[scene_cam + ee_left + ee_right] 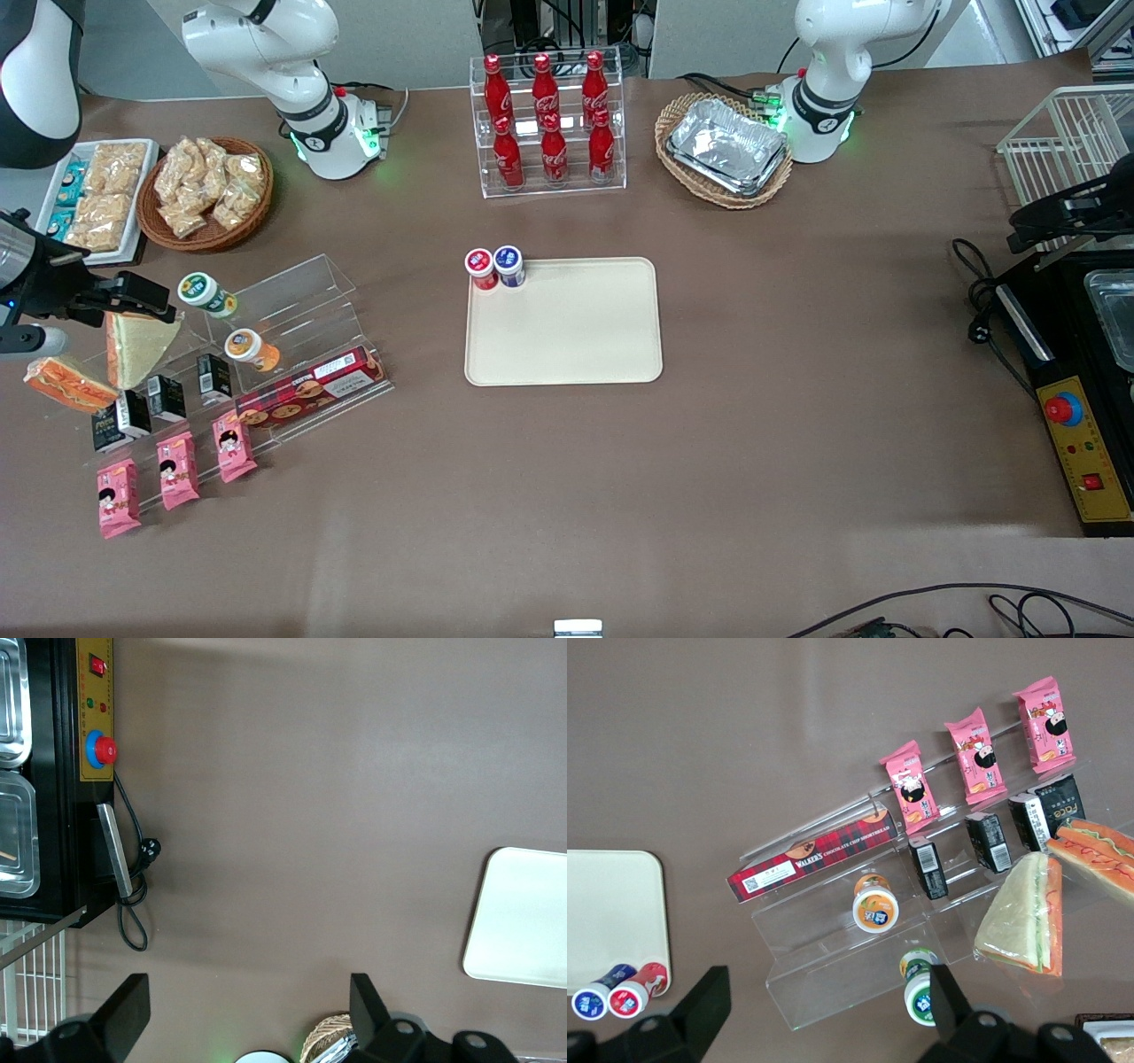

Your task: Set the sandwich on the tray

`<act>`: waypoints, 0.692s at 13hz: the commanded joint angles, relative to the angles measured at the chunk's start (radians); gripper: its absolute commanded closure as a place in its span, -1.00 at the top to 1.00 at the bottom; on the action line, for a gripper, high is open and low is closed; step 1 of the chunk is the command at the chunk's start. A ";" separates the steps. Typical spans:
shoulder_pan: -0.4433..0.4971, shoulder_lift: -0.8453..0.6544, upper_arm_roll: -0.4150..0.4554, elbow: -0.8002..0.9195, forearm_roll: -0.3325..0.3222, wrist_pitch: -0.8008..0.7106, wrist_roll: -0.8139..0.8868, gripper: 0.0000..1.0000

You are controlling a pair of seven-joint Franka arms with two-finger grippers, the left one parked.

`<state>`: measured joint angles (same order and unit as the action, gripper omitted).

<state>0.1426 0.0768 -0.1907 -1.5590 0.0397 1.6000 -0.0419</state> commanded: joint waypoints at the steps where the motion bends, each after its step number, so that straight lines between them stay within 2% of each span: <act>1: -0.005 0.004 -0.003 0.017 0.023 0.000 0.003 1.00; 5: -0.005 0.004 -0.004 0.014 0.011 -0.006 0.002 1.00; 7: -0.067 -0.003 -0.018 -0.001 0.009 -0.017 -0.025 1.00; 9: -0.132 -0.003 -0.021 -0.001 0.009 -0.020 -0.178 1.00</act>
<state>0.0921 0.0771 -0.2031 -1.5616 0.0385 1.5954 -0.0705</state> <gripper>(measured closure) 0.000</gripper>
